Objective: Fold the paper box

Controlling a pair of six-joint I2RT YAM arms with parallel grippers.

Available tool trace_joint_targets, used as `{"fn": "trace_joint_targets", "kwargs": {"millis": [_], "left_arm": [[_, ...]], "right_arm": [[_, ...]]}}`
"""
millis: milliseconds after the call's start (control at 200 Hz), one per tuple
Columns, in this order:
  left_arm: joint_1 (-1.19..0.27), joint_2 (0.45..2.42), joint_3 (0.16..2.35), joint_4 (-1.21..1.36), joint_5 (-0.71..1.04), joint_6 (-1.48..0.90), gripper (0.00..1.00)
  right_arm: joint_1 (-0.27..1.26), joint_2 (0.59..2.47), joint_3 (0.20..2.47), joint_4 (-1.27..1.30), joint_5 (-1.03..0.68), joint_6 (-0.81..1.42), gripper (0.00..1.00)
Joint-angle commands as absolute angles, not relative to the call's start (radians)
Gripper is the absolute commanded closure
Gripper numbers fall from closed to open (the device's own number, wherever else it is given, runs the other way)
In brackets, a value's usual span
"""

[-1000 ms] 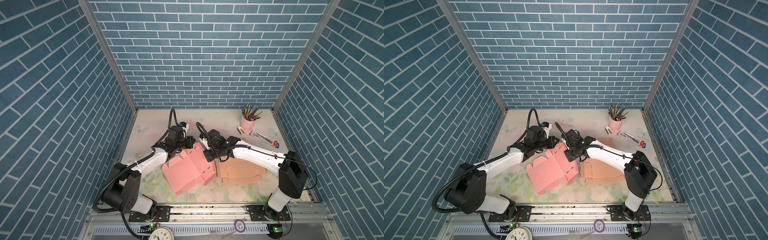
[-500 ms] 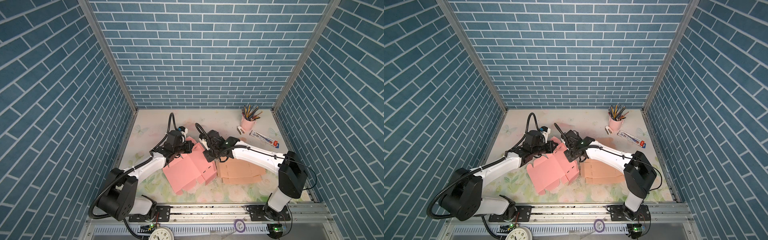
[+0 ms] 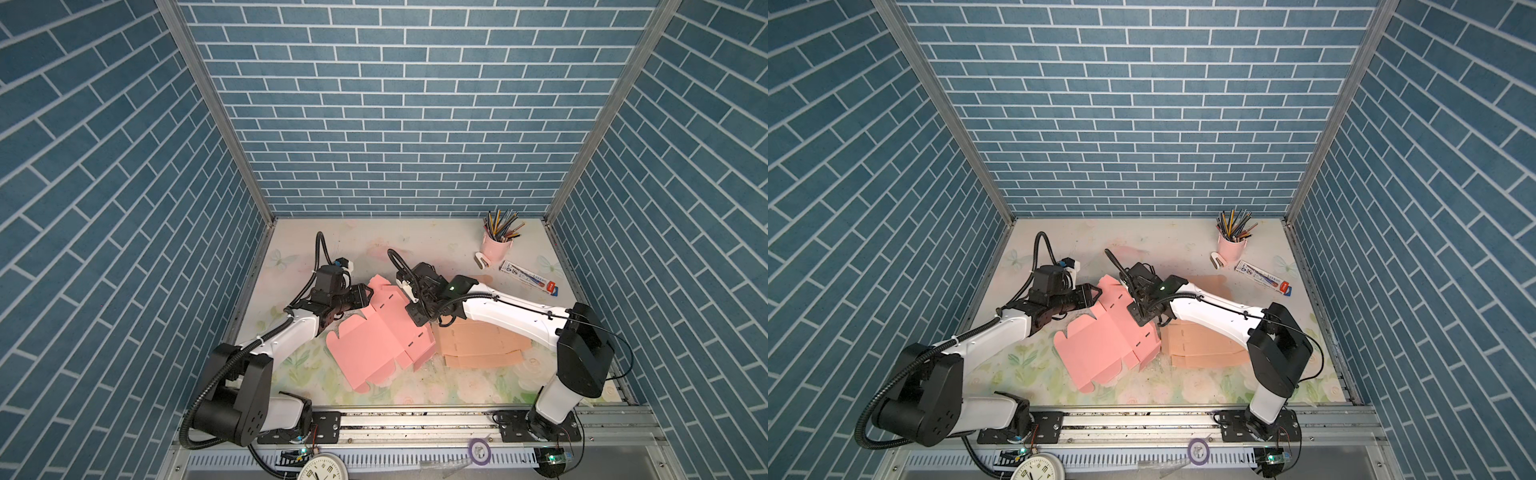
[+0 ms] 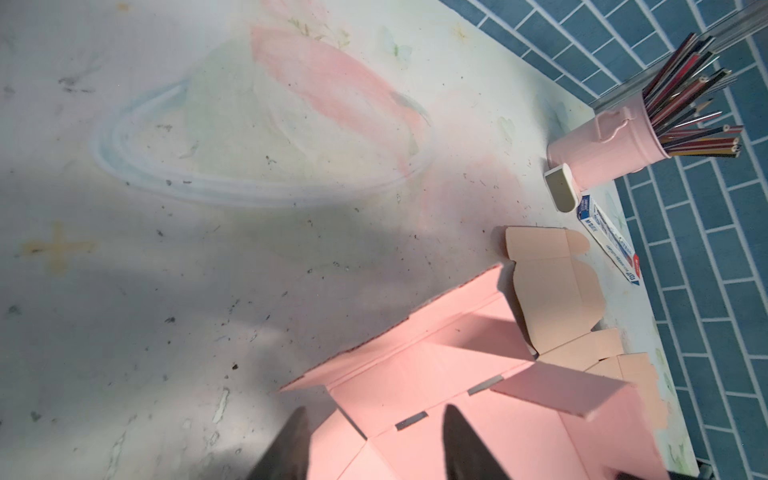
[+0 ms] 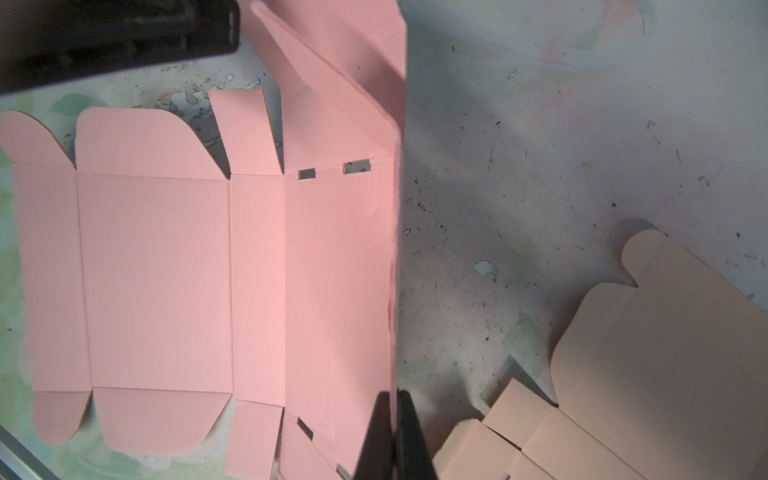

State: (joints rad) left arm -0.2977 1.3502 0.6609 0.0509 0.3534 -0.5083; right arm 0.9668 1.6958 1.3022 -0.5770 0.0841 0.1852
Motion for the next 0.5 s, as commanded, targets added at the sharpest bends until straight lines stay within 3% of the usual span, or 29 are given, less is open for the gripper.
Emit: {"fn": "trace_joint_targets", "kwargs": {"millis": [0, 495], "left_arm": [[-0.294, 1.345, 0.643, 0.031, 0.346, -0.485, 0.36], [-0.306, 1.441, 0.612, 0.122, 0.409, -0.509, 0.33]], "right_arm": [[0.974, 1.705, 1.309, -0.606, 0.107, 0.144, 1.0], [0.974, 1.702, 1.315, -0.606, 0.122, 0.129, 1.0]]}}
